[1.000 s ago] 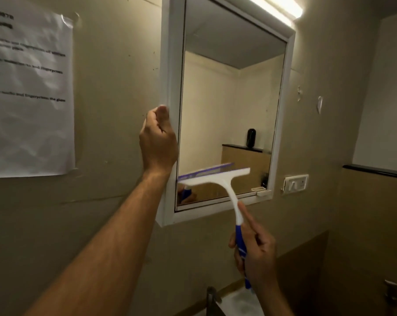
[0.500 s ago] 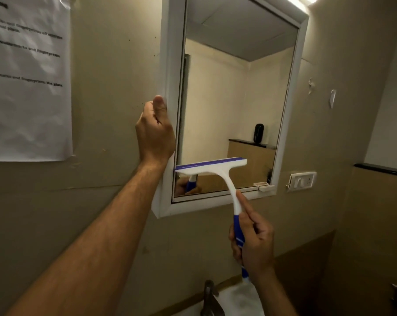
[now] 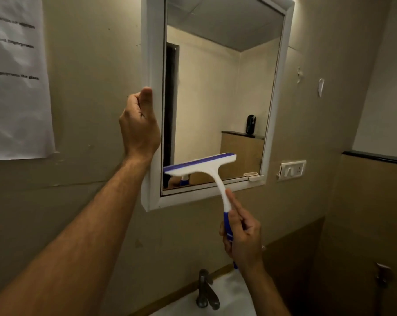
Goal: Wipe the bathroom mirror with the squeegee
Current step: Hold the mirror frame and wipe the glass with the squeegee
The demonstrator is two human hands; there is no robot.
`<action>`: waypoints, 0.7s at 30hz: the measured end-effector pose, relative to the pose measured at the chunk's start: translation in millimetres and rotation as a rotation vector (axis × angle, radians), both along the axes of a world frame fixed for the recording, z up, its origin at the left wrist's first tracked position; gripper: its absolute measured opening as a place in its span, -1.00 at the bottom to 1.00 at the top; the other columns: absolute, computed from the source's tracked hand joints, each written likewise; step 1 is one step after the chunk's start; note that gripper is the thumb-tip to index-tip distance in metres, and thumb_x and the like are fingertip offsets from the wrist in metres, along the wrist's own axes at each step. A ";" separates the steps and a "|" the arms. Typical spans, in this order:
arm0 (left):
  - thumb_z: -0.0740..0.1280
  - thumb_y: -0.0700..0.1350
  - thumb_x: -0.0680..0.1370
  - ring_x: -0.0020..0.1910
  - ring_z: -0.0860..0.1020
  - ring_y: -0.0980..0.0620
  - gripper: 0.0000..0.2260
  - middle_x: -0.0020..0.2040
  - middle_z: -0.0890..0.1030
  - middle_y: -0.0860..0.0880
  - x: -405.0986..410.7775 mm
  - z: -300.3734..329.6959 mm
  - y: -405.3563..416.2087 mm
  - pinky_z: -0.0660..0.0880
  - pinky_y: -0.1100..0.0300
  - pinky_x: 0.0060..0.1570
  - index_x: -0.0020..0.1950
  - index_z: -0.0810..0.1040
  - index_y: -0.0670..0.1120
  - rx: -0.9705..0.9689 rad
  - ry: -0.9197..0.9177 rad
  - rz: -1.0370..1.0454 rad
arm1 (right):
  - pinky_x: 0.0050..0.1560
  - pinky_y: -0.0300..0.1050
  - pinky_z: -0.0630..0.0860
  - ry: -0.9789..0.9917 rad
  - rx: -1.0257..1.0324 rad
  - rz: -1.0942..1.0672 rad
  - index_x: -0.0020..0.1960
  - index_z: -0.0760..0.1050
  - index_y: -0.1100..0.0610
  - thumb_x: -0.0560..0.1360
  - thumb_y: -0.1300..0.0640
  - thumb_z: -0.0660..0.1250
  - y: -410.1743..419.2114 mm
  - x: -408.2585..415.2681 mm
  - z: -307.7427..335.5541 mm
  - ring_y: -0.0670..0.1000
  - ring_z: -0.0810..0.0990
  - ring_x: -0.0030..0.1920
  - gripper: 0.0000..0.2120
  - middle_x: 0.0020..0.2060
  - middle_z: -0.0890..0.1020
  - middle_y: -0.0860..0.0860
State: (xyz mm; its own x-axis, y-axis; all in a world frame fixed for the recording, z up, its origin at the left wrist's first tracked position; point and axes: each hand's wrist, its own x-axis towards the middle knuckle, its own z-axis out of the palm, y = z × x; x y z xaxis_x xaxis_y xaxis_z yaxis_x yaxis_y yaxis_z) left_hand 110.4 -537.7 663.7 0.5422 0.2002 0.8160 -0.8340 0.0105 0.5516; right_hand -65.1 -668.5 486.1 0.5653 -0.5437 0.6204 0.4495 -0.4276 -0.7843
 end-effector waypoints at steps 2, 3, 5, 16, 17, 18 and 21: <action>0.05 0.14 0.67 -0.46 0.37 0.32 -0.68 -0.37 0.35 0.14 1.7 -0.6 -0.7 0.26 0.47 -0.47 -0.08 0.40 -0.06 0.006 0.003 0.017 | -0.45 -0.31 0.43 0.033 -0.010 -0.009 0.34 0.43 -0.17 0.56 0.06 0.16 -4.4 -3.3 -5.2 -0.12 0.45 -0.40 -0.63 -0.26 0.52 0.20; 0.05 0.13 0.67 -0.46 0.38 0.35 -0.68 -0.37 0.34 0.13 1.1 -0.8 -1.2 0.27 0.49 -0.47 -0.09 0.38 -0.07 0.000 -0.001 0.015 | -0.45 -0.32 0.42 0.029 -0.016 -0.009 0.31 0.43 -0.24 0.58 0.07 0.16 -6.2 -4.3 -1.9 -0.14 0.45 -0.40 -0.64 -0.23 0.53 0.17; 0.02 0.19 0.65 -0.45 0.40 0.41 -0.62 -0.38 0.33 0.12 -2.1 -1.0 -1.2 0.29 0.53 -0.46 -0.11 0.37 -0.08 -0.017 -0.015 0.011 | -0.45 -0.30 0.42 0.000 -0.023 -0.007 0.28 0.43 -0.35 0.61 0.07 0.15 -7.6 -2.3 14.3 -0.15 0.46 -0.39 -0.63 -0.20 0.55 0.12; 0.08 0.05 0.68 -0.43 0.39 0.45 -0.70 -0.37 0.32 0.13 -6.3 -0.7 0.7 0.29 0.58 -0.42 -0.26 0.25 0.11 -0.007 -0.040 0.037 | -0.46 -0.29 0.45 -0.079 0.055 -0.027 0.20 0.46 -0.44 0.56 -0.02 0.16 -1.2 8.1 4.8 -0.11 0.48 -0.40 -0.65 -0.26 0.57 0.04; 0.08 0.05 0.68 -0.43 0.39 0.45 -0.71 -0.36 0.32 0.13 -5.6 -1.0 0.7 0.28 0.58 -0.42 -0.25 0.27 0.10 -0.006 -0.037 0.034 | -0.45 -0.28 0.45 -0.055 0.062 -0.039 0.20 0.47 -0.42 0.56 -0.01 0.17 -2.6 5.4 -6.6 -0.08 0.48 -0.39 -0.65 -0.27 0.57 0.04; 0.07 0.06 0.68 -0.43 0.39 0.45 -0.72 -0.36 0.33 0.14 -4.8 -1.1 0.4 0.28 0.58 -0.42 -0.22 0.30 0.07 -0.005 -0.031 0.034 | -0.44 -0.27 0.46 -0.035 0.057 -0.054 0.21 0.47 -0.40 0.57 0.01 0.17 -4.5 2.0 -16.4 -0.05 0.47 -0.37 -0.65 -0.27 0.57 0.04; 0.06 0.08 0.68 -0.42 0.39 0.44 -0.71 -0.36 0.33 0.14 -3.5 -0.7 -0.7 0.28 0.56 -0.41 -0.23 0.30 0.06 -0.011 -0.025 0.049 | -0.40 -0.31 0.45 0.020 0.018 -0.078 0.22 0.46 -0.43 0.58 0.02 0.18 -11.2 -8.3 -26.8 -0.11 0.49 -0.36 -0.63 -0.20 0.58 0.04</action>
